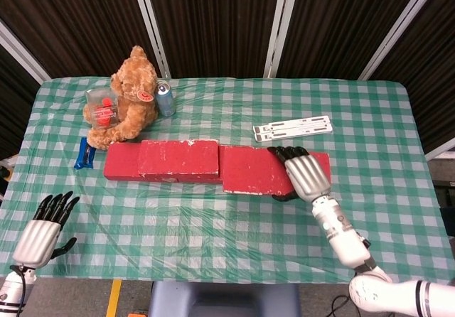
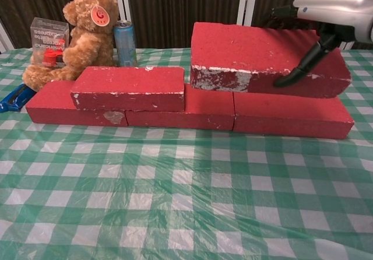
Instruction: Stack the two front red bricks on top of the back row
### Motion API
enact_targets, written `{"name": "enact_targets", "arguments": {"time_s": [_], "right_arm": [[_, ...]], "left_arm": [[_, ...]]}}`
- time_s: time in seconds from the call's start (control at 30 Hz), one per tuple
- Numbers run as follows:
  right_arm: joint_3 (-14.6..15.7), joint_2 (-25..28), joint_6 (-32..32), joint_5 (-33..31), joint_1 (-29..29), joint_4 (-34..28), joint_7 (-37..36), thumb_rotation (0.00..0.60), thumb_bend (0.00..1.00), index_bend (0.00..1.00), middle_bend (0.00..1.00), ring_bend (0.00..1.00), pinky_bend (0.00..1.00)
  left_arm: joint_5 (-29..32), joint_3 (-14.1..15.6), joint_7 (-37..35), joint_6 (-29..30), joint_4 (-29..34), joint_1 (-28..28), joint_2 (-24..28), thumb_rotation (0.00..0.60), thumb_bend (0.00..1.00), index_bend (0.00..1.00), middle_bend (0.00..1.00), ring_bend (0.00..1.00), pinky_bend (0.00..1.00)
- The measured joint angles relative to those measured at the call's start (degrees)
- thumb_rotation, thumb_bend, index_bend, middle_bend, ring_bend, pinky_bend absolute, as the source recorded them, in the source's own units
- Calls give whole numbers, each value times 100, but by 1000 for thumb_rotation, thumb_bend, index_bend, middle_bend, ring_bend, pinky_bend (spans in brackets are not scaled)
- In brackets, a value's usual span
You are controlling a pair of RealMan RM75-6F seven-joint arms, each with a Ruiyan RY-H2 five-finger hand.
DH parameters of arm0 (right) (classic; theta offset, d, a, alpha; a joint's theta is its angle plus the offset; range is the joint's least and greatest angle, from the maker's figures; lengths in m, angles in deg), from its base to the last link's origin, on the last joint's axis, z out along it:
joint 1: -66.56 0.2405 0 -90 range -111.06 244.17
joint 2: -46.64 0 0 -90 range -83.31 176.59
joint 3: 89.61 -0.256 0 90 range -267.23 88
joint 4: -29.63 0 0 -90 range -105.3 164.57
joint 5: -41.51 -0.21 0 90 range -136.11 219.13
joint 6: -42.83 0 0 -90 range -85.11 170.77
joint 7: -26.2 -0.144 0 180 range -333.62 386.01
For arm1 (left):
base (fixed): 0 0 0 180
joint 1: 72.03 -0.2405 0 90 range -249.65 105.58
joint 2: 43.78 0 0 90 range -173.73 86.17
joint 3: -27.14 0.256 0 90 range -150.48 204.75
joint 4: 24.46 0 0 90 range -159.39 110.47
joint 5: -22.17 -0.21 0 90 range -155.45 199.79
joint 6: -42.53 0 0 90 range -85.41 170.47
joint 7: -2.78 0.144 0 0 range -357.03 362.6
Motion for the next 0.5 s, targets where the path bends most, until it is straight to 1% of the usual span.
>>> {"name": "enact_targets", "arguments": {"time_s": [0.07,0.1,0.2,0.27,0.37,0.5], "right_arm": [[-137,65,-404,-356,282,307,-106,600,149,631,449,375,337],[-205,86,-657,-542,458,555,-187,600,149,630,449,376,336],[-321,97,-1197,-819,871,1224,-404,600,151,629,449,375,332],[-375,93,-1459,-952,1095,1535,-531,600,154,627,449,375,330],[-379,24,-1746,-1058,1276,1907,-690,600,155,622,449,375,326],[-288,-215,-2169,-954,1458,2667,-1042,600,155,617,448,376,323]], "left_arm": [[64,-46,109,-89,-28,13,-59,600,256,0,0,0,56],[88,-62,152,-130,-40,21,-84,600,256,0,0,0,56],[152,-105,237,-225,-73,45,-147,600,256,0,0,0,56],[159,-110,244,-235,-77,49,-153,600,256,0,0,0,56],[238,-152,294,-305,-109,55,-186,600,255,0,0,0,57],[313,-249,296,-324,-197,60,-227,600,255,0,0,0,57]]}}
